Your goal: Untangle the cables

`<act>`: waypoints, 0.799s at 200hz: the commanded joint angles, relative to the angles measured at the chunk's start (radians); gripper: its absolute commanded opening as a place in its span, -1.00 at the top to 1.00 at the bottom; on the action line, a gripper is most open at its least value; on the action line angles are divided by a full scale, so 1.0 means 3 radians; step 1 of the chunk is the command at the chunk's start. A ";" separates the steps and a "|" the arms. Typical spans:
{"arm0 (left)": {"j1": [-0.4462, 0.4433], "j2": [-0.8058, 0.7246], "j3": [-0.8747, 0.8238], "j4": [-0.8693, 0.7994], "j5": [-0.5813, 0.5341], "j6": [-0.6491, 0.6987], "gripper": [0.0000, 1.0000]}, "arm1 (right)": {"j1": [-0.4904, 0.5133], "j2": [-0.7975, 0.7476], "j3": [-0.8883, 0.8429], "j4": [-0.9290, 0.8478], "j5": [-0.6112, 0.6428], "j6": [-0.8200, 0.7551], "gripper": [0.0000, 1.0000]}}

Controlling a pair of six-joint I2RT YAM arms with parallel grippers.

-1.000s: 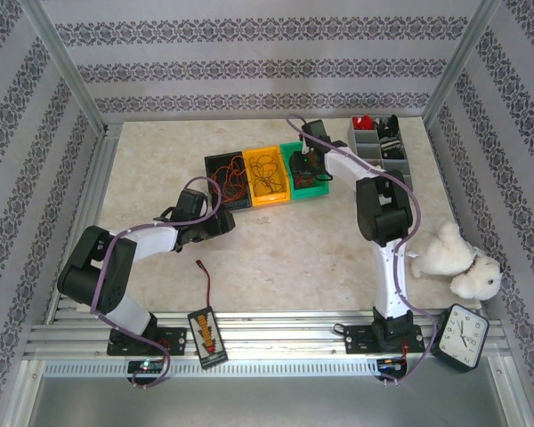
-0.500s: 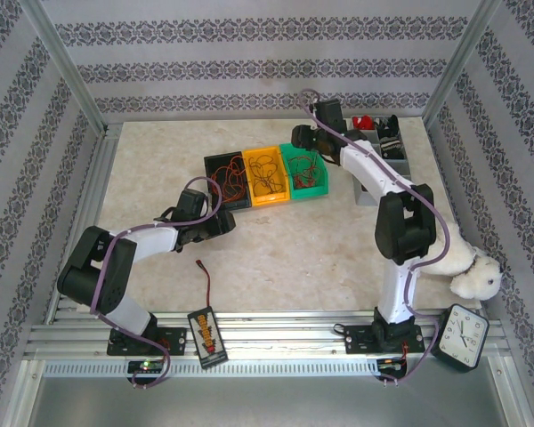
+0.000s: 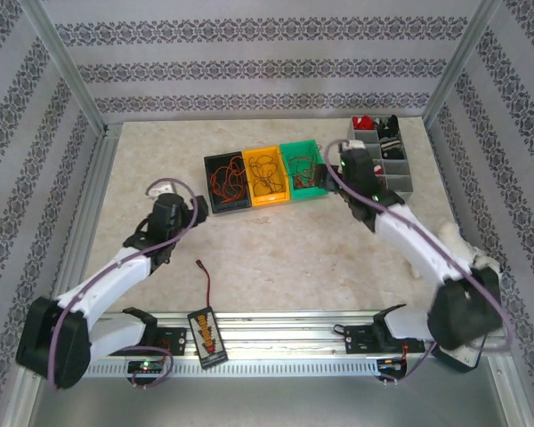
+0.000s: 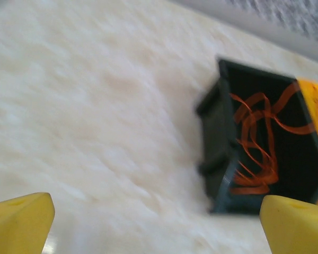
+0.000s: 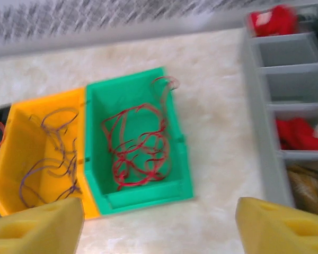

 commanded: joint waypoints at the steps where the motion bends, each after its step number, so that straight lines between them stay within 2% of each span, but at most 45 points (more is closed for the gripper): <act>1: 0.0071 0.0077 0.0062 -0.0400 -0.1115 0.0682 -1.00 | -0.0062 -0.0225 -0.0654 0.0492 0.0563 -0.0408 -0.96; 15: 0.0097 0.0260 0.0100 -0.0358 -0.1247 0.0861 -1.00 | -0.0111 -0.0302 -0.0856 0.0583 0.0768 -0.0473 -0.96; 27: 0.0096 0.0492 -0.0003 -0.0019 -0.1191 0.1154 -0.99 | -0.0176 -0.0245 -0.0957 0.0682 0.0897 -0.0521 -0.96; 35: 0.0097 0.0669 -0.0037 0.0124 -0.1178 0.1196 -0.99 | -0.0227 -0.0166 -0.1036 0.0925 0.0965 -0.0538 -0.96; 42: 0.0098 0.0833 -0.0035 0.0211 -0.1178 0.1193 -1.00 | -0.0298 -0.0128 -0.0965 0.0839 0.0906 -0.0531 -0.96; 59: 0.0104 0.1235 -0.0038 0.0644 -0.1223 0.1331 -0.99 | -0.0390 0.0057 -0.1260 0.1802 0.0732 -0.0849 -0.96; 66: 0.0101 0.1337 0.0064 0.0599 -0.1230 0.1339 -0.99 | -0.0465 0.0220 -0.1352 0.2087 0.0603 -0.0940 -0.96; 78: 0.0103 0.1441 -0.0010 0.1160 -0.1154 0.1641 -0.99 | -0.0602 0.0582 -0.1403 0.2462 0.0561 -0.0925 -0.96; 84: 0.0112 0.1457 -0.0082 0.1482 -0.1031 0.1789 -0.99 | -0.0630 0.0626 -0.1268 0.2182 0.0681 -0.0860 -0.96; 90: 0.0120 0.1487 -0.0168 0.1833 -0.0915 0.1958 -0.99 | -0.0692 0.0625 -0.1205 0.2068 0.0496 -0.0846 -0.96; 98: 0.0136 0.1519 -0.0245 0.2147 -0.0752 0.2101 -0.99 | -0.0805 0.0658 -0.1326 0.2468 0.0137 -0.0876 -0.96; 113: 0.0204 0.1542 -0.0271 0.2304 -0.0349 0.2195 -0.99 | -0.0921 0.0681 -0.1354 0.2543 -0.0316 -0.0980 -0.96; 131: 0.0274 0.1551 -0.0256 0.2305 -0.0060 0.2194 -0.99 | -0.1035 0.1250 -0.1622 0.3765 -0.0585 -0.0954 -0.96; 134: 0.0286 0.1555 -0.0251 0.2300 -0.0034 0.2199 -0.99 | -0.1035 0.1241 -0.1625 0.3714 -0.0590 -0.0948 -0.96; 143: 0.0326 0.1551 -0.0223 0.2225 0.0014 0.2156 -0.99 | -0.1063 0.1030 -0.1485 0.3063 -0.0637 -0.0941 -0.96; 155: 0.0380 0.1536 -0.0225 0.2208 0.0088 0.2121 -0.99 | -0.1086 0.1178 -0.1583 0.3544 -0.0716 -0.0937 -0.96; 160: 0.0401 0.1530 -0.0224 0.2197 0.0127 0.2106 -0.99 | -0.1086 0.1173 -0.1580 0.3500 -0.0718 -0.0938 -0.96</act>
